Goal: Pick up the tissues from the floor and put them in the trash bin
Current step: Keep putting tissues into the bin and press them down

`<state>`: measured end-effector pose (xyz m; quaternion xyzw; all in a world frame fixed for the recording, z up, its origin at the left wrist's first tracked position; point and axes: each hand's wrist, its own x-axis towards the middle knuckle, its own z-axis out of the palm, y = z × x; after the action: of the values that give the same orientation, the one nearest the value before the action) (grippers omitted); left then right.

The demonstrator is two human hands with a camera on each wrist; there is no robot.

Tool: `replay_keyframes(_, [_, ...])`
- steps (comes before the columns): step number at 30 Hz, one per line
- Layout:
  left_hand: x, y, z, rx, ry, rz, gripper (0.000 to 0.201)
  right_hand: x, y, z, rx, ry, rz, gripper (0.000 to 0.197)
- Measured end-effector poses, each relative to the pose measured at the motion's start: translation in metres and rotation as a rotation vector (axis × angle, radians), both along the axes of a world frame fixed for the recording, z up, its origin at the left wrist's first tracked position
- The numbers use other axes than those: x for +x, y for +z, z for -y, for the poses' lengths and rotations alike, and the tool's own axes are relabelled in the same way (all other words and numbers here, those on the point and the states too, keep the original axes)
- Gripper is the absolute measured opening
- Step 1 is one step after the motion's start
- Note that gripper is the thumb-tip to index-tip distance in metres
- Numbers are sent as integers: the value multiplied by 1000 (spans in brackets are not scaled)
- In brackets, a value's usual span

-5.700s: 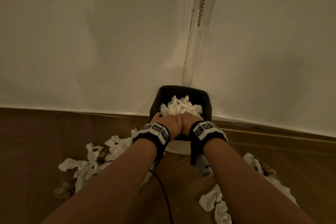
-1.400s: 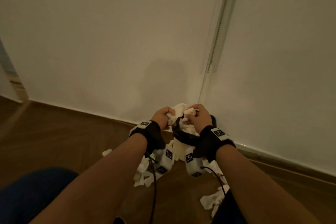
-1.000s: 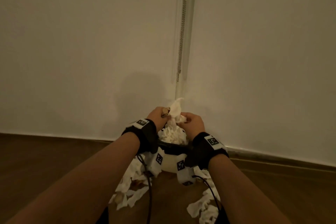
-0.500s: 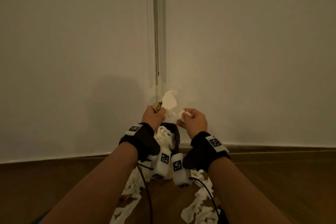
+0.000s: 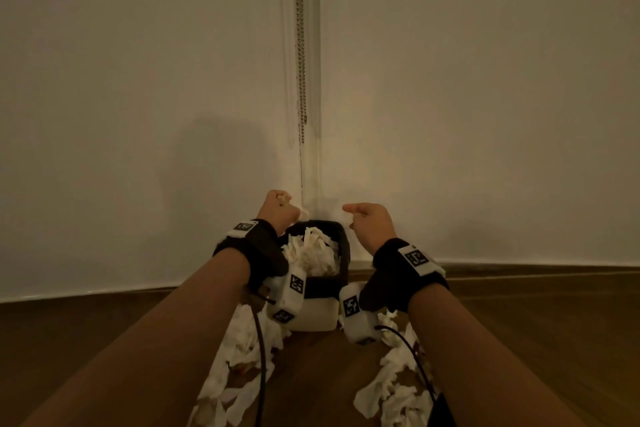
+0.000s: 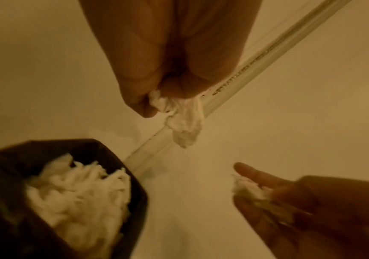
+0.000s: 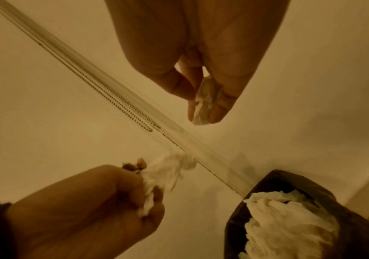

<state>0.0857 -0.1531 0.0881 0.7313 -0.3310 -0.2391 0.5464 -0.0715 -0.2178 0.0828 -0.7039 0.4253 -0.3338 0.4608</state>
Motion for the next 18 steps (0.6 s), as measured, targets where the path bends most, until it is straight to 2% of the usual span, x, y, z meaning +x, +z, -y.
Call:
replay_keyframes(2, [12,-7,1,66,6,25,26,4,-13,9,-14,33,-70,38])
replay_keyframes(5, [23,-16,6,145,24,245,14,11,-32,20,-12,79,-114,32])
replay_keyframes(7, [25,-28,11,153,7,232,9,17,-41,26,10,78,-114,25])
replay_keyframes(10, [26,-46,17,106,-36,89,7,28,-56,39,20,39,-135,22])
replay_keyframes(15, [53,-73,34,290,-93,302,14,43,-76,54,51,4,-173,14])
replay_keyframes(16, [56,-78,39,284,-88,291,12,46,-79,55,53,20,-185,14])
replay_keyframes(18, [55,-84,47,288,-62,209,27,50,-86,58,14,47,-236,17])
